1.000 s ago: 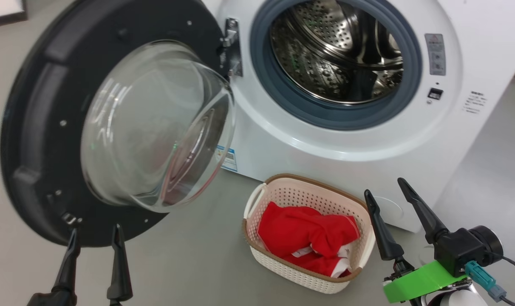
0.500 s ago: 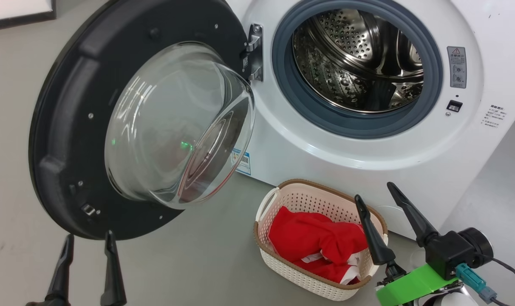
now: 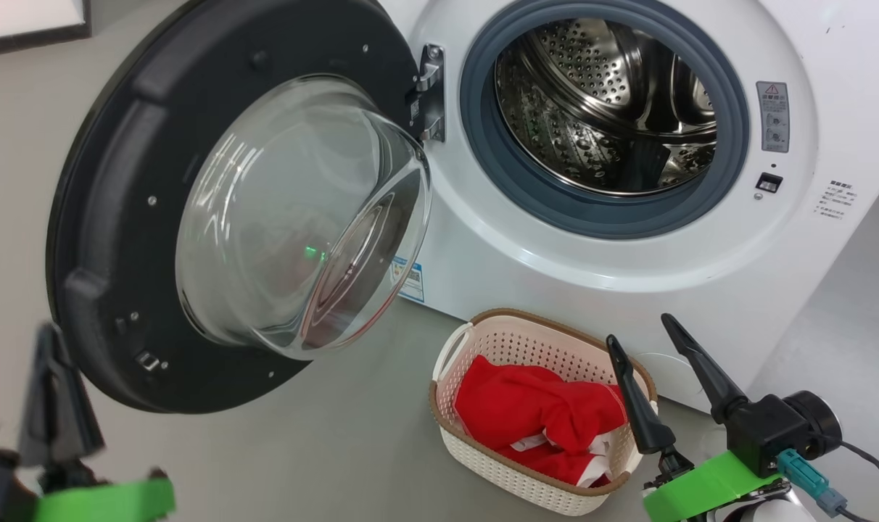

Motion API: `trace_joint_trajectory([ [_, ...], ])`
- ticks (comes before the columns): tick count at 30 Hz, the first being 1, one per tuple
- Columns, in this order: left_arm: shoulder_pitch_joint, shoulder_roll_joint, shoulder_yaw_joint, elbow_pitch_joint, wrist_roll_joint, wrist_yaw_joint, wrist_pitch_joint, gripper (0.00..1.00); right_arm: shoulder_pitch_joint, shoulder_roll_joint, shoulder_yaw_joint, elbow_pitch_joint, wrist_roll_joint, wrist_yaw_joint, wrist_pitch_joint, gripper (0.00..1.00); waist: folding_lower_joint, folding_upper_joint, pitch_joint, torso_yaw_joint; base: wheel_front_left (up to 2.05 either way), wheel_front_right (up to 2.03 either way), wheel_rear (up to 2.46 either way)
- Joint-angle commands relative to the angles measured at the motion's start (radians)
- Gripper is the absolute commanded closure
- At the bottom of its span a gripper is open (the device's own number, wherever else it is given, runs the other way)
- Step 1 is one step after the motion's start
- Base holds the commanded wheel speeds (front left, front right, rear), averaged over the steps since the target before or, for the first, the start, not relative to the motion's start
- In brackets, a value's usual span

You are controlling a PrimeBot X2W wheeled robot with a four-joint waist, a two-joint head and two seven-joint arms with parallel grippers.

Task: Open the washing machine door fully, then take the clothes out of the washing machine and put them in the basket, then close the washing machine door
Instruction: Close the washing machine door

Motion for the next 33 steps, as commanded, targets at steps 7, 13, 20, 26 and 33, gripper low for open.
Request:
trace_joint_trajectory([
  [7,-0.259,0.089,0.123,0.100,-0.068,-0.030,-0.030,1.00,-0.011,-0.002,0.028,-0.023,0.014,0.006,-0.006,0.00,0.0000,0.0000,-0.003,-0.028,0.00,0.00,0.00],
  [13,-0.480,0.105,0.218,0.308,-0.231,-0.093,-0.034,1.00,-0.026,-0.002,0.028,-0.018,0.008,0.006,-0.006,0.00,0.0000,0.0000,0.012,-0.056,0.00,0.00,0.00],
  [20,-0.705,0.098,0.332,0.610,-0.504,-0.135,0.136,1.00,-0.033,-0.002,0.032,-0.012,0.004,0.006,-0.006,0.00,0.0000,0.0000,0.025,-0.076,0.00,0.00,0.00],
  [26,-0.820,0.132,0.384,0.780,-0.646,-0.114,0.350,1.00,-0.041,-0.002,0.034,-0.009,-0.002,0.006,-0.006,0.00,0.0000,0.0000,0.037,-0.084,0.00,0.00,0.00],
  [33,-0.865,0.173,0.399,0.862,-0.743,-0.118,0.571,1.00,-0.045,-0.002,0.033,-0.003,-0.007,0.006,-0.006,0.00,0.0000,0.0000,0.051,-0.082,0.00,0.00,0.00],
])
